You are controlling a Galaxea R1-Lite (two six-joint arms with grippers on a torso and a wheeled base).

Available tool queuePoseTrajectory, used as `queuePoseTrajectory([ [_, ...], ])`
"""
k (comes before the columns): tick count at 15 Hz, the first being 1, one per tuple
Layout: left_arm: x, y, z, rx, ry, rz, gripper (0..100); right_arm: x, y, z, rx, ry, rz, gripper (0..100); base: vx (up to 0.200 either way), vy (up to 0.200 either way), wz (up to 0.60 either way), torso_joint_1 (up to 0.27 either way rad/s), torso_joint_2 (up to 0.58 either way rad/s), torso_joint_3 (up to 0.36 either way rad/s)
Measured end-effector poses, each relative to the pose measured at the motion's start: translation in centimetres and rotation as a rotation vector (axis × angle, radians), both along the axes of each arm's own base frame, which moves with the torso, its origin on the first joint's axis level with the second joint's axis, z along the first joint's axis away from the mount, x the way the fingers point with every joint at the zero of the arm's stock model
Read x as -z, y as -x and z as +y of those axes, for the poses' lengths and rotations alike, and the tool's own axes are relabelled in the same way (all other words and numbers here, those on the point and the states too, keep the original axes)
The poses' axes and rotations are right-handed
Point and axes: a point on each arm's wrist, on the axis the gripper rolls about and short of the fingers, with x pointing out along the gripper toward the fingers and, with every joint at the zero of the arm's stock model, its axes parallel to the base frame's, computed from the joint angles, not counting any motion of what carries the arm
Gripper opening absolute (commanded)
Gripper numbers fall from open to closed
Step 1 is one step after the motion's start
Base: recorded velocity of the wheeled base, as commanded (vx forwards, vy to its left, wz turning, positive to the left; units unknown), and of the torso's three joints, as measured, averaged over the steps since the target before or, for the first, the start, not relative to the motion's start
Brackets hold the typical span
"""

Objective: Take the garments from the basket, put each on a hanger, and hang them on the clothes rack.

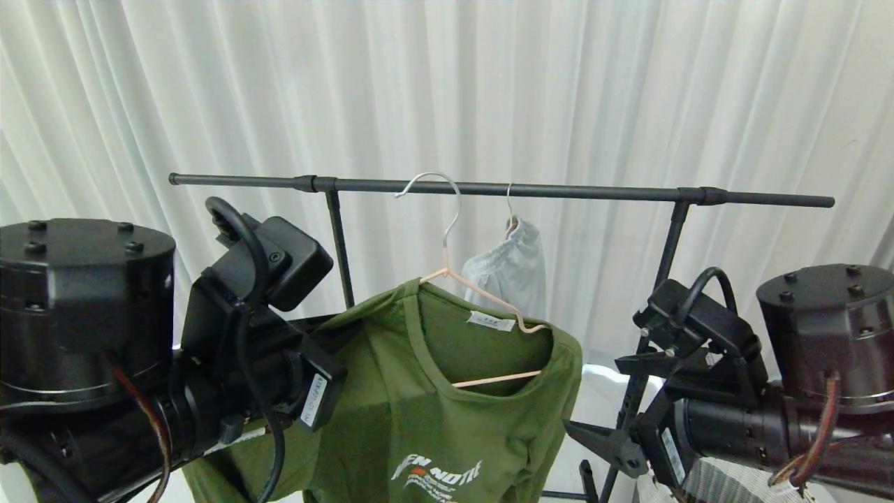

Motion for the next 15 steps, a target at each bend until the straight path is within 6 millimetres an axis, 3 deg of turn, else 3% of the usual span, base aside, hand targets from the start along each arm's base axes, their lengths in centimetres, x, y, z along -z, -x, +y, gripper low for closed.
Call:
queuePoseTrajectory([
  [7, 2.7, 1.9, 0.6, 0.268, 0.028, -0.064, 0, -2.8, 0.7, 0.0, -0.231, -0.088, -0.073, 100, 0.0, 0.0, 0.0, 0.0, 0.0, 0.0],
  [15, 2.6, 2.8, 1.1, 0.379, -0.005, -0.115, 0, -1.5, 0.7, 2.0, -0.479, -0.035, 0.004, 100, 0.0, 0.0, 0.0, 0.0, 0.0, 0.0],
])
